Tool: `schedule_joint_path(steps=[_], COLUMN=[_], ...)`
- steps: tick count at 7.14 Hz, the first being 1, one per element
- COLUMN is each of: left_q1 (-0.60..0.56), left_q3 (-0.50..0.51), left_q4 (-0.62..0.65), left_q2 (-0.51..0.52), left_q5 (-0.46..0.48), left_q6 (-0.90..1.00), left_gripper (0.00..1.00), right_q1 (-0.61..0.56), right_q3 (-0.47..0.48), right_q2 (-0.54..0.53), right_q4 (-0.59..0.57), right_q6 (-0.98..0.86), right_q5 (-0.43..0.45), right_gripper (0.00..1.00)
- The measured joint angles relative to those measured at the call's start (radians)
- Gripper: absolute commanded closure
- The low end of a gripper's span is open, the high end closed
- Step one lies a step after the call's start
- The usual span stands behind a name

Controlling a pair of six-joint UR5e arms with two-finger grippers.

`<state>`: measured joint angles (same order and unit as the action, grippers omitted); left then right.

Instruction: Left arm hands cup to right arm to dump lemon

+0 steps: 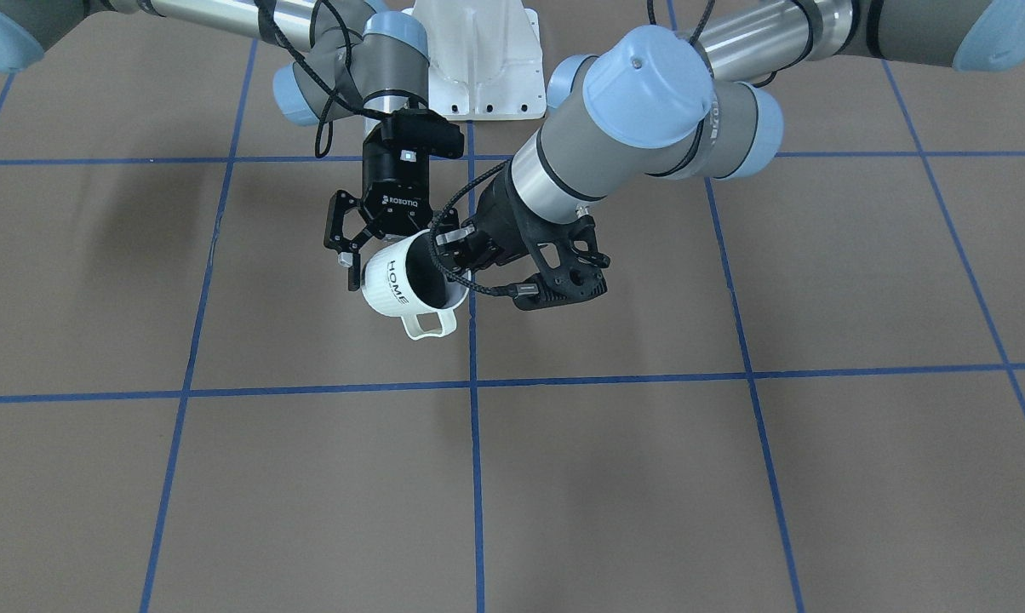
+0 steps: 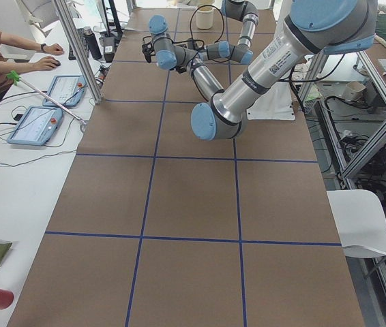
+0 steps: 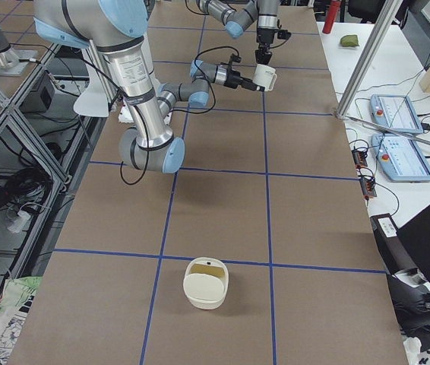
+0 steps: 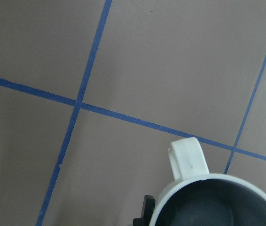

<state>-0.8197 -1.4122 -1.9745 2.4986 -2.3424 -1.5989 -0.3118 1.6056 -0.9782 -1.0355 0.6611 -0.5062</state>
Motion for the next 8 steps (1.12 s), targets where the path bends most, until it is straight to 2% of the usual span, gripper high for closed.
schedule_joint_path(steps=[4,6,8], left_q1=[-0.14,-0.183,-0.227], left_q3=[0.043,0.102,0.115], left_q4=[0.002,0.008,0.009], left_q2=[-0.001,-0.023,-0.079], left_q5=[-0.027,-0.026,-0.026], left_q6=[0.031,0.16,0.28], left_gripper=[1.0,1.0,1.0], right_q1=[-0.005,-0.048,-0.14], right_q3=[0.024,0.089,0.153], right_q2=[-0.002,-0.01,-0.038], right_q4=[0.004,0.004,0.003], right_q6=[-0.004,-0.004,0.004], right_q5=[-0.024,-0.14,-0.336], right_gripper=[0.0,0.0,0.0])
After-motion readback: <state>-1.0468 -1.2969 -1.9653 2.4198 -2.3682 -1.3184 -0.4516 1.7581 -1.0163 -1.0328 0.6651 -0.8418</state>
